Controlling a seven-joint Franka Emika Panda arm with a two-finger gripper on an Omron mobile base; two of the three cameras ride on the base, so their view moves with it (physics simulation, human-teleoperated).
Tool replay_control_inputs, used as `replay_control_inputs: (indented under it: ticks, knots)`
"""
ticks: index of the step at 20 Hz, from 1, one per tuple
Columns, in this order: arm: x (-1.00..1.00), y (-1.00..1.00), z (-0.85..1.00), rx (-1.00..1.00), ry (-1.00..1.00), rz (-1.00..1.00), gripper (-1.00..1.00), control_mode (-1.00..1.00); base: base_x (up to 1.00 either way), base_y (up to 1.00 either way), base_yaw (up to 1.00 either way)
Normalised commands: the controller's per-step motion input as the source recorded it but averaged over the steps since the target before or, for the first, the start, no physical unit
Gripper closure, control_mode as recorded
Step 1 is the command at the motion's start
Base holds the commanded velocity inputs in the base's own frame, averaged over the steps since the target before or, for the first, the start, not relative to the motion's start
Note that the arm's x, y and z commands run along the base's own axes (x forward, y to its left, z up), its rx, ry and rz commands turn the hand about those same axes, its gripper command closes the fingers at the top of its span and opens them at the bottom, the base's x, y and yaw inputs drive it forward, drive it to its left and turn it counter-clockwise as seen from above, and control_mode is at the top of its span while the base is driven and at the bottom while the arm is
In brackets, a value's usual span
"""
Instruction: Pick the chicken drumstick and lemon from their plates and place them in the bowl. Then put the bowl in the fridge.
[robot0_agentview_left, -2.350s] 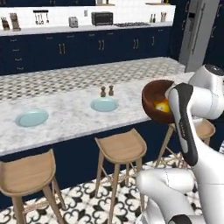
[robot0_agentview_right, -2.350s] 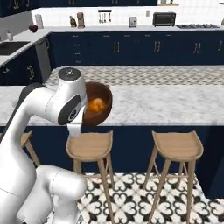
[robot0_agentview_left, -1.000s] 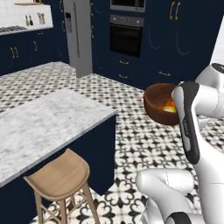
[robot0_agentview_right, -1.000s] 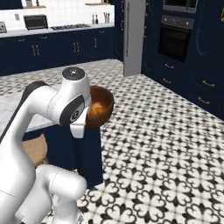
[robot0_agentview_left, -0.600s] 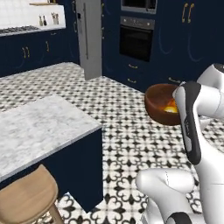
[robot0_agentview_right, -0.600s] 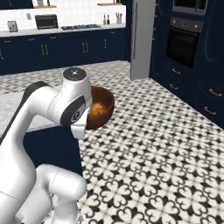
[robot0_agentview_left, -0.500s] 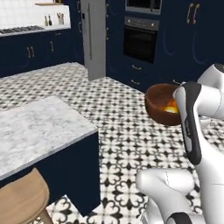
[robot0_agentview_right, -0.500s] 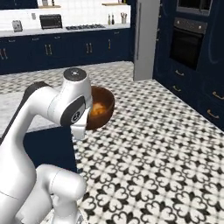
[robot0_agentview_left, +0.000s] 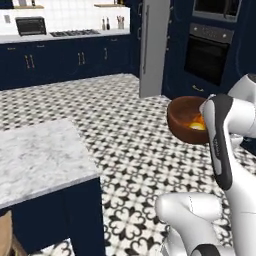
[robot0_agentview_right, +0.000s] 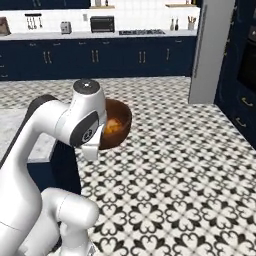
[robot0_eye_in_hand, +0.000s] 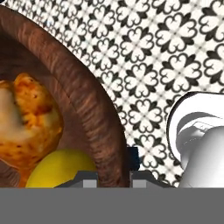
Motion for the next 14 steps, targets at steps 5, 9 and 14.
replay_control_inputs:
  ticks: [5,9,14]
  knots:
    - [0.0,0.0,0.0,0.0,0.0,0.0,1.0,1.0,0.98,-1.0,0.39]
    - [0.0,0.0,0.0,0.0,0.0,0.0,1.0,1.0,1.0,-0.78,0.4]
    - [0.0,0.0,0.0,0.0,0.0,0.0,1.0,1.0,1.0,-0.54,0.35]
